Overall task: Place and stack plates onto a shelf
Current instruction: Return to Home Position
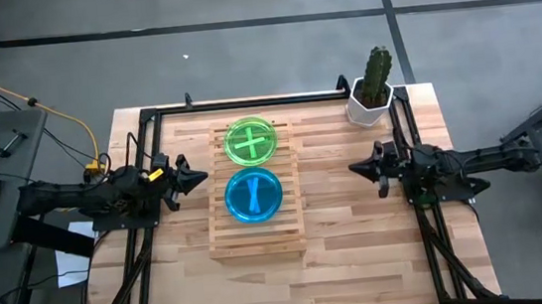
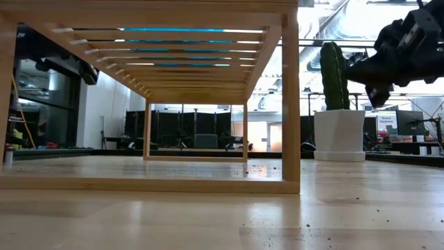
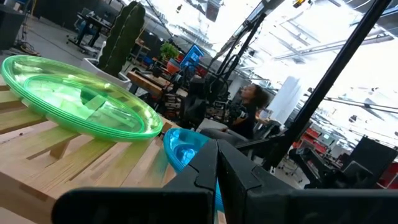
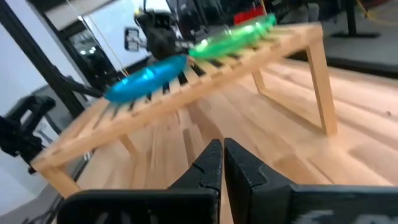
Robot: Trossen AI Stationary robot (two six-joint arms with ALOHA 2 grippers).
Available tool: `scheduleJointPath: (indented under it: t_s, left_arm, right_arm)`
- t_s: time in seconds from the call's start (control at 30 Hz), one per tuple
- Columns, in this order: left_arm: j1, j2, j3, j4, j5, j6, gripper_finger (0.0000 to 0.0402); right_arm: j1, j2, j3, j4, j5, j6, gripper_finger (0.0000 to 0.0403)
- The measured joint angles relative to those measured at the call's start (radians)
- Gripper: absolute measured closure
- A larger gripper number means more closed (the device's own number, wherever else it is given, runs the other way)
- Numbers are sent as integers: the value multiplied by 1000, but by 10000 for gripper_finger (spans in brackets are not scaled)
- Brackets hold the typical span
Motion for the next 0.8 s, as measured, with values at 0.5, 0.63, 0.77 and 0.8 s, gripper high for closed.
scheduleJointPath:
  t_s: [0.5, 0.63, 0.77, 0.8]
  left_arm:
    - [0, 0, 0, 0, 0, 0, 401]
    - [0, 0, 0, 0, 0, 0, 401]
    - [0, 0, 1, 0, 0, 0, 401]
    - [0, 0, 1, 0, 0, 0, 401]
  right_arm:
    - [0, 4, 0, -77, -6, 131, 402]
    - [0, 4, 0, -78, -7, 131, 402]
    - [0, 4, 0, -79, -7, 131, 402]
    - [0, 4, 0, -79, -7, 131, 402]
